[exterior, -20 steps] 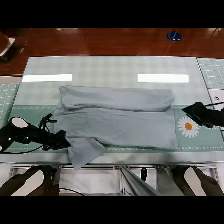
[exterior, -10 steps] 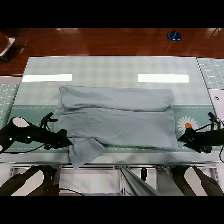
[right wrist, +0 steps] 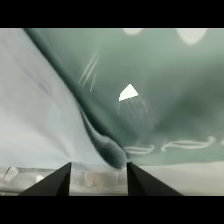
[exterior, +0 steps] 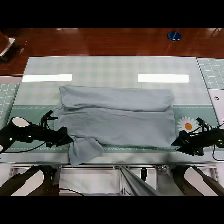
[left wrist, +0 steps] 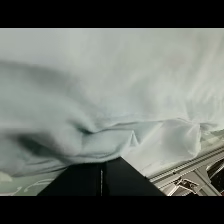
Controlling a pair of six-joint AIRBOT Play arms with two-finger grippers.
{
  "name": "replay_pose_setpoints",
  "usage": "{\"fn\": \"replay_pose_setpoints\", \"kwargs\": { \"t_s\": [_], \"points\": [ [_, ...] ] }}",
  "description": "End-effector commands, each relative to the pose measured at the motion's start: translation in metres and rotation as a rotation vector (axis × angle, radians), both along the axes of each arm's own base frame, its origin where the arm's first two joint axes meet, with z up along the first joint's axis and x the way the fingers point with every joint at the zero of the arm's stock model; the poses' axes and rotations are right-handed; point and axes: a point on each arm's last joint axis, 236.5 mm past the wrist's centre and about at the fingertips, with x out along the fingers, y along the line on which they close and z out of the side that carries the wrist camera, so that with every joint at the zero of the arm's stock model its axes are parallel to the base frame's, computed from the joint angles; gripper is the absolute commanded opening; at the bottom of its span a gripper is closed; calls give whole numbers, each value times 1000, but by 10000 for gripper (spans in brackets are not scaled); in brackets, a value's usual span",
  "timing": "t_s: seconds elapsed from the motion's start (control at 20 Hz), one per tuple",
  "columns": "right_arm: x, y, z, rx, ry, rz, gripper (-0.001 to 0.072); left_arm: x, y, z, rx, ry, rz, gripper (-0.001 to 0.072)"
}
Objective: Fold the shirts.
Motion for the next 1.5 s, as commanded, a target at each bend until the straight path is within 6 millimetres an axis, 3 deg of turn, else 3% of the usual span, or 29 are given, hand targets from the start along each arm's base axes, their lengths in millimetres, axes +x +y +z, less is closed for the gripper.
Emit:
{"fn": "replay_pose_setpoints", "kwargs": {
  "t_s": [0.0,0.15,0.2,0.25,0.3,0.5,0.7,0.8,0.95,1.1,1.3,1.45],
  "points": [
    [16,7,-10,47,-31,-36,404,1,0,0,1,-4,-1,20],
    [41,15,-10,94,-108,-96,376,3,-1,1,-4,-10,2,20],
    [48,18,-7,111,-140,-99,268,6,0,3,-4,-22,-2,20],
    [54,21,-3,131,-178,-90,97,12,1,6,-2,-36,-2,20],
    [62,25,4,160,-220,-73,24,18,2,10,-2,-52,-4,19],
    [99,20,40,199,-349,-41,24,64,6,46,-3,-172,-15,20],
    [148,2,79,176,-500,-56,24,138,8,94,-28,-376,87,19],
    [168,-4,91,186,-542,-65,24,168,13,105,-30,-424,119,19],
    [196,5,91,195,-561,0,24,206,21,104,-29,-432,130,19],
    [242,6,86,161,-602,1,24,242,25,101,-51,-420,159,19],
    [282,10,79,165,-597,20,24,269,15,82,-61,-390,132,19],
    [303,10,60,148,-581,-10,25,285,8,64,-64,-372,113,20]
  ]
}}
